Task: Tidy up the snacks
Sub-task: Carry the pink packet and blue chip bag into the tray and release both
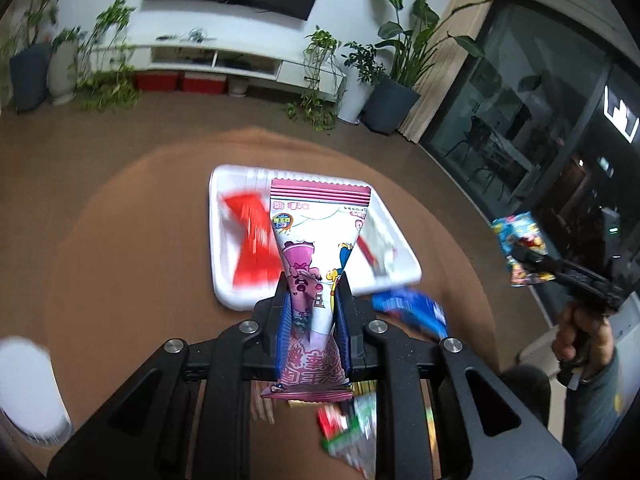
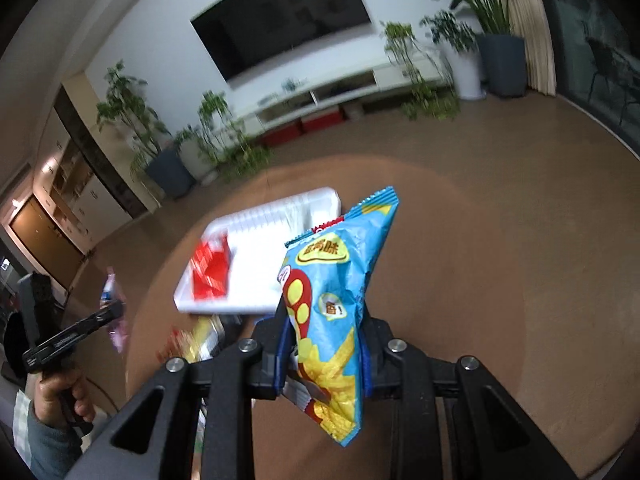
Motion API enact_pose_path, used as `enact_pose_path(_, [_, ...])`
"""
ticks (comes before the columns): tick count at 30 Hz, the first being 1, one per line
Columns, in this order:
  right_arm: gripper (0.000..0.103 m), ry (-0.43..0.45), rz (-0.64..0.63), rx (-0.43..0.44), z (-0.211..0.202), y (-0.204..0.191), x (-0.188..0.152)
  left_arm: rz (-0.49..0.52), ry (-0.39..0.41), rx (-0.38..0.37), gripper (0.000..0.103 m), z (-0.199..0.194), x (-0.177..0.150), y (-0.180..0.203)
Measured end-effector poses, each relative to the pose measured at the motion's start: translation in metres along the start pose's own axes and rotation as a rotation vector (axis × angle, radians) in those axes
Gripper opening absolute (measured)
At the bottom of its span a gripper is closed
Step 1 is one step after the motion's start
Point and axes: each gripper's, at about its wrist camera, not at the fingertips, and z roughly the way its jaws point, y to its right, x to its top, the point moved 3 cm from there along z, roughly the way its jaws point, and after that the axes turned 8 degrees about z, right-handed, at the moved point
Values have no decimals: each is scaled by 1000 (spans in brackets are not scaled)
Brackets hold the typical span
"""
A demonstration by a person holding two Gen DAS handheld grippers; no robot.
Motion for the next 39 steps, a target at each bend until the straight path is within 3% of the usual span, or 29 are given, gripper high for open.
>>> enact_pose_path(4, [29, 33, -36, 71, 22, -35, 31, 72, -39, 32, 17, 35, 48, 2])
enact_pose_path(10, [29, -16, -84, 149, 84, -80, 52, 116, -119, 63, 17, 92, 74, 2])
enact_pose_path(14, [29, -79, -124, 128, 133, -93, 48, 137, -181, 66, 17, 129, 68, 9])
enact_pose_path(22, [29, -252, -178, 38, 212, -78, 8, 149, -298, 123, 18, 183, 34, 2])
enact_pose_path(32, [29, -319, -239, -58, 243, -54, -11, 151, -352, 127, 18, 200, 5, 8])
enact_pose_path(39, [30, -316, -244, -56, 245, -47, -9, 134, -347, 130, 18, 210, 3, 12])
